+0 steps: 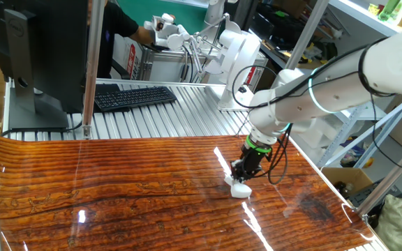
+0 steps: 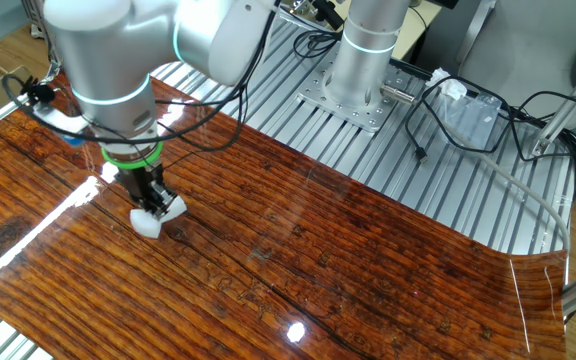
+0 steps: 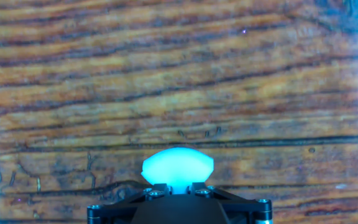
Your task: Clean the tabletop with a sponge
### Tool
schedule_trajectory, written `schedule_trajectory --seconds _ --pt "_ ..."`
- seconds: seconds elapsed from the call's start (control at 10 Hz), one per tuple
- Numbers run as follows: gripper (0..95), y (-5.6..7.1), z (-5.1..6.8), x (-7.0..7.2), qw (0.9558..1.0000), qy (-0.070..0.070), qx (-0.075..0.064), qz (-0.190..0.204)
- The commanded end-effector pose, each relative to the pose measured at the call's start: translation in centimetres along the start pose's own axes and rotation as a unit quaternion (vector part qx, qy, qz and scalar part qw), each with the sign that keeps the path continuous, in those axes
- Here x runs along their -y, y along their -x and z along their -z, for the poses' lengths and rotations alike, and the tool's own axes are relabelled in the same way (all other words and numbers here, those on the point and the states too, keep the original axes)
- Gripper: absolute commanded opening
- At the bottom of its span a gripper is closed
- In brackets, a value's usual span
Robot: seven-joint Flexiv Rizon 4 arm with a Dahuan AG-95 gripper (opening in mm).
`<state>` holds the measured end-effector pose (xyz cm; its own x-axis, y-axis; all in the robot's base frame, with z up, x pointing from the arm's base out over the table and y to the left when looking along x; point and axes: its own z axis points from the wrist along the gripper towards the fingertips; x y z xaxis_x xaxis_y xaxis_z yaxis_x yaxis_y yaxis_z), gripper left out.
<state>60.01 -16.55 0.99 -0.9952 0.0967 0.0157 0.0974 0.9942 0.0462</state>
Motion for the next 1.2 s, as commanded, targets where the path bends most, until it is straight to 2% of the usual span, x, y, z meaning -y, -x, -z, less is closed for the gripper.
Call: schedule_trajectory --seconds 0.1,0.4,0.5,0.7,0.9,1.2 --pt "0.0 1.3 0.1 0.0 1.0000 -0.001 0.000 0.003" --pt "0.0 3.2 -0.3 0.0 1.0000 -0.005 0.001 0.006" --pt "0.0 3.8 0.2 0.1 0.9999 -0.007 -0.004 0.008" --pt "0.0 4.8 0.5 -0.1 0.9999 -0.012 -0.005 0.011" --pt "0.0 5.8 0.2 0.0 0.9998 -0.014 -0.003 0.014" --pt "0.0 7.0 0.3 0.3 0.9996 -0.017 -0.005 0.020"
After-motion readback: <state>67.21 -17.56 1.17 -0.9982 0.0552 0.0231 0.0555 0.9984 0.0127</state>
